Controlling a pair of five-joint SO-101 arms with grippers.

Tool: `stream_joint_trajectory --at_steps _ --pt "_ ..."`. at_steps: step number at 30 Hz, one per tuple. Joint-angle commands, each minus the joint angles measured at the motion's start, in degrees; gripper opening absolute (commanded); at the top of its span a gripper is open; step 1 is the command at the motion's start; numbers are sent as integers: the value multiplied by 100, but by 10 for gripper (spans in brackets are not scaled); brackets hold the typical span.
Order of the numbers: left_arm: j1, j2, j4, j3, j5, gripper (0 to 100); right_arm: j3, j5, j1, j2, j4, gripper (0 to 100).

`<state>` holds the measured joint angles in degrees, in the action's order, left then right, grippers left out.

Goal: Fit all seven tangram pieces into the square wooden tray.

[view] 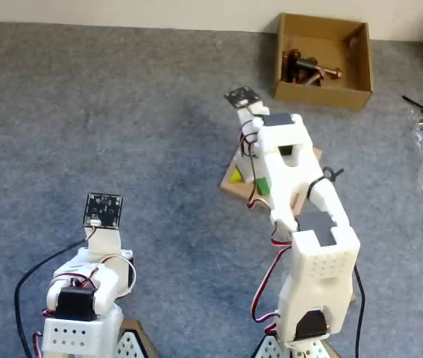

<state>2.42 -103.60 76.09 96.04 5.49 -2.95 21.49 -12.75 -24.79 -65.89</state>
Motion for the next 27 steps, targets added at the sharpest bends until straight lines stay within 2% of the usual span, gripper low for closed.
stream_joint_trajectory --at_steps 1,14,21,27 --pt "-92 -40 -18 110 44 5 -488 35 92 251 -356 11" --pt "-92 -40 -18 110 44 5 -778 53 13 1508 -1420 11" --pt "-92 -40 -18 110 44 5 -778 79 875 1921 -1780 13" --pt "-92 -40 -18 110 44 5 -769 1196 1508 1930 -2325 16"
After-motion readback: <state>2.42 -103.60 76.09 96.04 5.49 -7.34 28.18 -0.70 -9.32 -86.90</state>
